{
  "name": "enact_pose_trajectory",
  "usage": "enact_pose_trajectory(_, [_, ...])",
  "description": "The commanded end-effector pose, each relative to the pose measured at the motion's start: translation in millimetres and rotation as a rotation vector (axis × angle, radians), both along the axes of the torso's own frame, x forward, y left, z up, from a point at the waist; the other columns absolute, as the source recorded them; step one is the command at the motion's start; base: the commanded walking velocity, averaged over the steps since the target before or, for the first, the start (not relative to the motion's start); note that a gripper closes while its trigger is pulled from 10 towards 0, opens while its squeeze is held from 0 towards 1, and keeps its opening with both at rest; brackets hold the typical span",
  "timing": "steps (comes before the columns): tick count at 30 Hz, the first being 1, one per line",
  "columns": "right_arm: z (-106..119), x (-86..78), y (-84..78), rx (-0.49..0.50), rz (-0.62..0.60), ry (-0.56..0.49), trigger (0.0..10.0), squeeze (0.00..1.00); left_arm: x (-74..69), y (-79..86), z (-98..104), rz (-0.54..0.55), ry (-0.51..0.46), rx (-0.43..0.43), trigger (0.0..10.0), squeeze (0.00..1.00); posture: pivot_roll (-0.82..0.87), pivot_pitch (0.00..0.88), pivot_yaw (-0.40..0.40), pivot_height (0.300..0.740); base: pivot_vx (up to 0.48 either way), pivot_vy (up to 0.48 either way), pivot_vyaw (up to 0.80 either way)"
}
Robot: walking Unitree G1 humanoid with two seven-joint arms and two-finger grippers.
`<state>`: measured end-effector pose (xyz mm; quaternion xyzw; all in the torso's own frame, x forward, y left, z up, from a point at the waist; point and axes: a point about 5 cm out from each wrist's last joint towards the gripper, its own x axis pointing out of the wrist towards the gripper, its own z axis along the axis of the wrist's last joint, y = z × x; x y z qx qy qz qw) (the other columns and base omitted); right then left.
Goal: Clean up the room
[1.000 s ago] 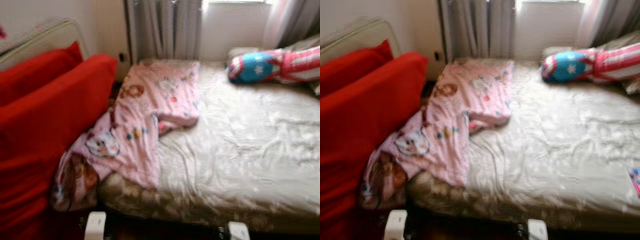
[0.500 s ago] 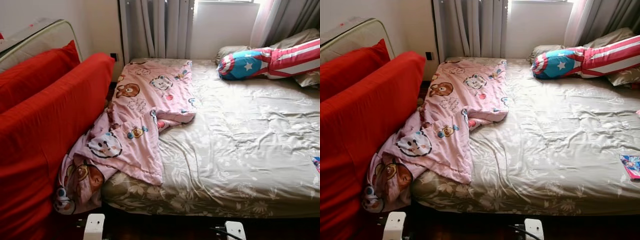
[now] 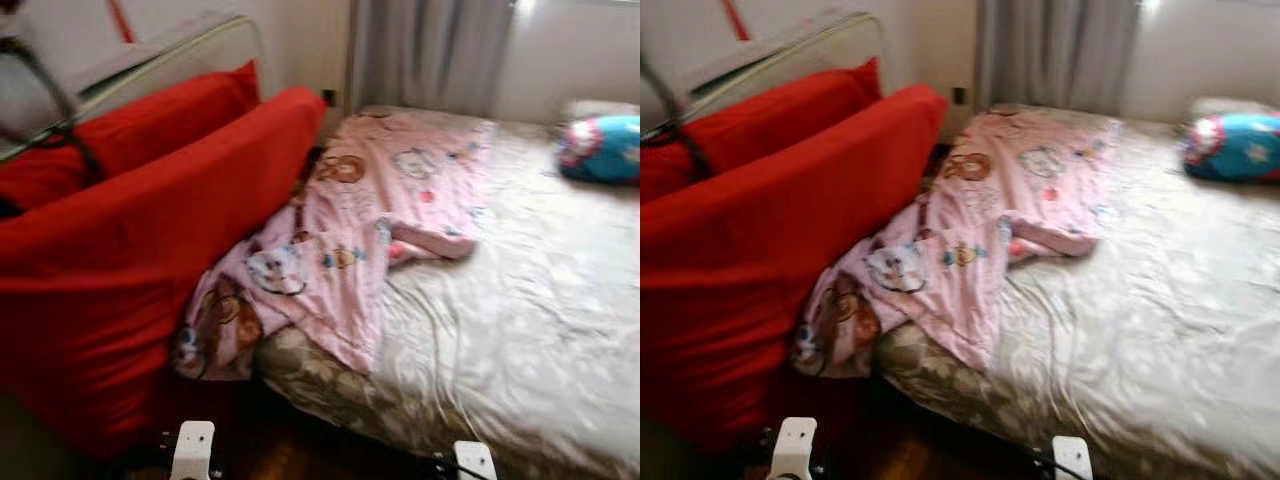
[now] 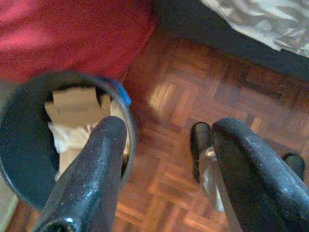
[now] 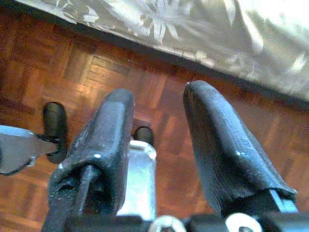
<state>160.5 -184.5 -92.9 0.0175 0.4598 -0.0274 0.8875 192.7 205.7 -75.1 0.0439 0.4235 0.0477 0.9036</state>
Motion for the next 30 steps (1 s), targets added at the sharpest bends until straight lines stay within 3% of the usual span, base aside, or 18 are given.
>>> enact_pose_trajectory(1, [-1.0, -1.2, 4.4, 0.013, 0.003, 0.003, 10.0, 0.0, -3.4, 4.2, -1.1, 0.01, 0.012, 0.007, 10.0, 0.0, -0.06, 0.0, -0.004, 0.74, 0.0, 0.0, 0.8])
enact_pose_trajectory(9, [-0.9, -1.1, 4.6, 0.017, 0.007, 0.002, 10.0, 0.0, -3.6, 3.1, -1.4, 0.007, 0.012, 0.005, 10.0, 0.0, -0.06, 0.0, -0.004, 0.74, 0.0, 0.0, 0.72])
enact_pose_trajectory(30, [-0.9, -1.8, 5.0, 0.014, 0.029, -0.003, 10.0, 0.0, -5.2, 2.0, -2.3, 0.024, 0.009, -0.021, 10.0, 0.0, -0.06, 0.0, -0.001, 0.74, 0.0, 0.0, 0.07])
